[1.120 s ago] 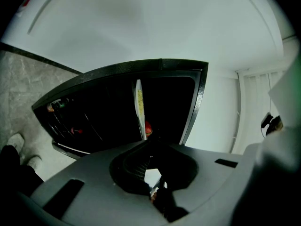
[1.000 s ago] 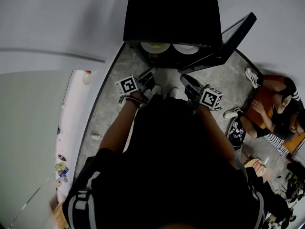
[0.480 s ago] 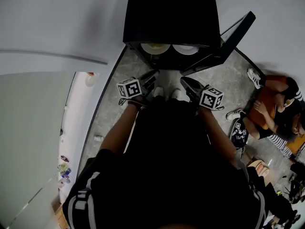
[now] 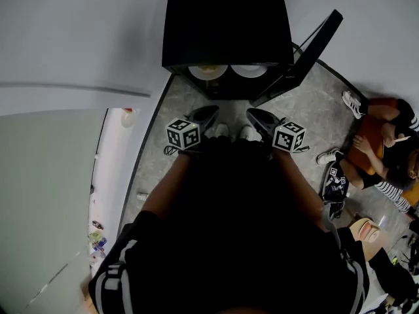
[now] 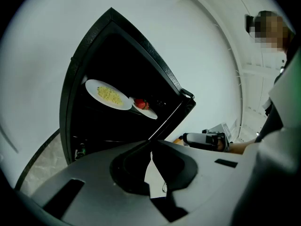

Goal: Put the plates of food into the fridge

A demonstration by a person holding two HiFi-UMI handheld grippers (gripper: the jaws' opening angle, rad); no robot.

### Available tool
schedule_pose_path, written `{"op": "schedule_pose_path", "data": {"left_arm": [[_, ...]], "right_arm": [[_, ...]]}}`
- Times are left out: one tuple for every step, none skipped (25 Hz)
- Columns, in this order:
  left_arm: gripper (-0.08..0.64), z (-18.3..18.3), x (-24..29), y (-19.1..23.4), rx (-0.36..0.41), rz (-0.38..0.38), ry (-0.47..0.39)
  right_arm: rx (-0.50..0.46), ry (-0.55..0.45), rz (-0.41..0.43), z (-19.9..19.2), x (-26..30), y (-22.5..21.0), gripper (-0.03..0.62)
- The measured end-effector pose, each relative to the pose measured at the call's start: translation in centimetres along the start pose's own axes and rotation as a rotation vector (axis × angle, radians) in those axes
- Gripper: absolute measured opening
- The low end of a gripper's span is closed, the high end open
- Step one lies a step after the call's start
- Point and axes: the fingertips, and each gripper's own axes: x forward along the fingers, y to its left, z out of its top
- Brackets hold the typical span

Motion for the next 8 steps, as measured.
{"op": "schedule_pose_path", "data": {"left_arm": [[0.029, 0.0, 0.1, -0.1, -0.001, 0.000, 0.001], [0.029, -0.1, 0.3, -0.2, 0.000, -0.001, 0.002], [0.029, -0.1, 0.4, -0.4, 0.003, -0.001, 0.004], [0.029, -0.1, 0.6, -0.5, 0.006, -0.001, 0.006], [0.029, -0.1, 0.8, -0.6, 0.008, -0.001, 0.007], [0.029, -0.1, 0.9, -0.8, 0.010, -0.001, 0.007], [0.029, 0.0, 1.1, -0.9, 0.012, -0.001, 0.007], [0.029, 0.1, 1.2, -1.1, 0.015, -0.001, 0.006]], "right_arm": [[-0.004, -0.003, 0.001, 0.1, -0.1, 0.0, 0.023], [-0.007, -0.005, 0.003, 0.1, -0.2, 0.0, 0.025], [-0.008, -0.008, 0.006, 0.2, -0.4, -0.1, 0.024], [-0.010, -0.010, 0.009, 0.3, -0.5, -0.1, 0.025], [-0.011, -0.012, 0.013, 0.4, -0.7, -0.1, 0.025], [-0.014, -0.013, 0.017, 0.5, -0.8, -0.1, 0.025], [-0.017, -0.014, 0.021, 0.6, -1.0, -0.1, 0.025], [-0.020, -0.014, 0.025, 0.7, -1.1, -0.1, 0.025]]}}
